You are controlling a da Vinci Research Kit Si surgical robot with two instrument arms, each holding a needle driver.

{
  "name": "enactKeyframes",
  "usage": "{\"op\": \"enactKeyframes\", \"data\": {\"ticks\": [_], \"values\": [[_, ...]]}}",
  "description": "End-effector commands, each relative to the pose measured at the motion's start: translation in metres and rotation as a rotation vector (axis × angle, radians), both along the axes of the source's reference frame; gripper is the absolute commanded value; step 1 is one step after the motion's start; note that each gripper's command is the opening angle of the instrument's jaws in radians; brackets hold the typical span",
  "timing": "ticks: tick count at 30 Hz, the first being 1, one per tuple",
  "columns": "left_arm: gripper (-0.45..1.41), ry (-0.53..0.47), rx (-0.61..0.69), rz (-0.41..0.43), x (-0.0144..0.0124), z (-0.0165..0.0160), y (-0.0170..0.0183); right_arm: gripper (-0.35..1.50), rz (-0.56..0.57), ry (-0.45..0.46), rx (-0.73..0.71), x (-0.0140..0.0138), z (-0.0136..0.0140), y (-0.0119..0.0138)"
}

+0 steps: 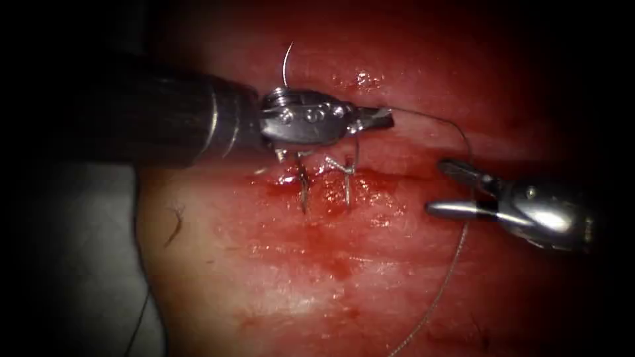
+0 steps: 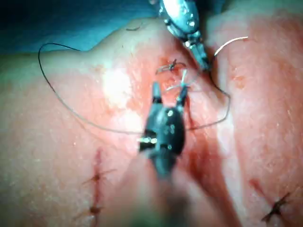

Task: Wound Closure

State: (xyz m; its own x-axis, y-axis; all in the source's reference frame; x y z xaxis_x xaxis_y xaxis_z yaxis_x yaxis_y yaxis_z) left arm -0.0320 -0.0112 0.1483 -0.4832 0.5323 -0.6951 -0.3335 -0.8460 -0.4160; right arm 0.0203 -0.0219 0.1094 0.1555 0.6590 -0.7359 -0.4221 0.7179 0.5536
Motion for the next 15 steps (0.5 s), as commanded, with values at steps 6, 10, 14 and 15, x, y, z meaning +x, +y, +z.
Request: {"op": "enactKeyframes", "data": {"ticks": [6,10,14,15], "values": [[-0.45,0.005,-0.007,0.009,-0.0003,-0.0013,-0.0014,0.83,0.021,0.009,0.074,0.0026,0.0044,-0.0015],[-0.45,0.007,-0.008,0.007,-0.0007,-0.0018,-0.0015,1.11,0.044,0.028,0.073,0.0027,0.0060,-0.0008],[-0.45,0.010,-0.008,0.003,-0.0010,-0.0016,-0.0012,1.16,0.050,0.028,0.068,0.0034,0.0064,-0.0007],[-0.45,0.010,-0.008,0.003,-0.0010,-0.0015,-0.0012,1.14,0.050,0.033,0.068,0.0037,0.0064,-0.0006]]}}
